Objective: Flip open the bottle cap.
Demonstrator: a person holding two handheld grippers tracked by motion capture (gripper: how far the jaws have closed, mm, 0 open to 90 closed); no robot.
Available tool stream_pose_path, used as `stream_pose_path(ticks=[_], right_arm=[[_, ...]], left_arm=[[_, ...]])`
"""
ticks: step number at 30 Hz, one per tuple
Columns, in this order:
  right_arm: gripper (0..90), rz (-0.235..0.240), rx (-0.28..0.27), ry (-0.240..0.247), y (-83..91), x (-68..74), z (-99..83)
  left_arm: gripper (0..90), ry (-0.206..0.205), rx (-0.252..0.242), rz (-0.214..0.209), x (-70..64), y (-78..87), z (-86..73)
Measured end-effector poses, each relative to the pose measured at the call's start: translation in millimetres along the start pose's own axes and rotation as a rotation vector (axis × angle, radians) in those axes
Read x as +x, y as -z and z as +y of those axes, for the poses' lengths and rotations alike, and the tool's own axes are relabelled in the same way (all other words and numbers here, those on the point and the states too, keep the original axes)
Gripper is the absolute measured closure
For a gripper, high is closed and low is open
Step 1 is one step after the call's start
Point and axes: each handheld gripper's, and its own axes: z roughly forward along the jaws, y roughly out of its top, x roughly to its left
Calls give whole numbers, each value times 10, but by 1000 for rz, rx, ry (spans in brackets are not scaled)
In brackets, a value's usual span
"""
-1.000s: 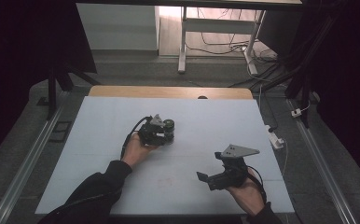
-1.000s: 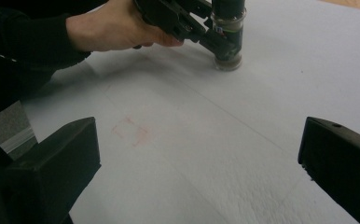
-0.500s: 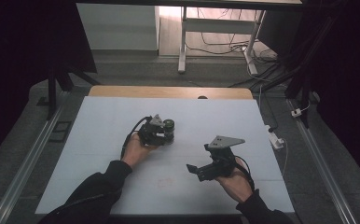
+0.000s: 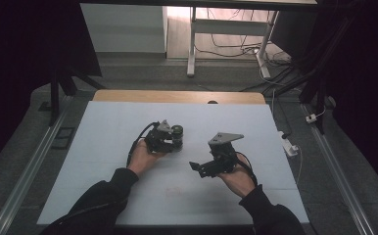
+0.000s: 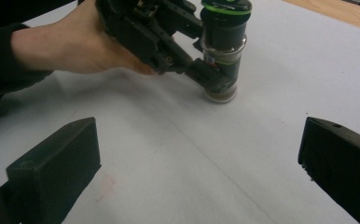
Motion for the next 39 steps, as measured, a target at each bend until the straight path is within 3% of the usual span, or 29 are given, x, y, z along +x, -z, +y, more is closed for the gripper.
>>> stream_pose_path(ticks=[16,31,34,39], right_arm=[[0,-1,42,2,-359,-80,212],[1,-53,76,18,-665,-213,288],[41,-54,69,20,-670,-232,286],[389,-22,38,38,-628,-253,321]], left_arm=[[536,0,5,1,-2,0,8],[536,-1,11,0,-1,1,15],[536,-1,10,-1,0,1,15],[536,-2,10,-2,1,0,16]])
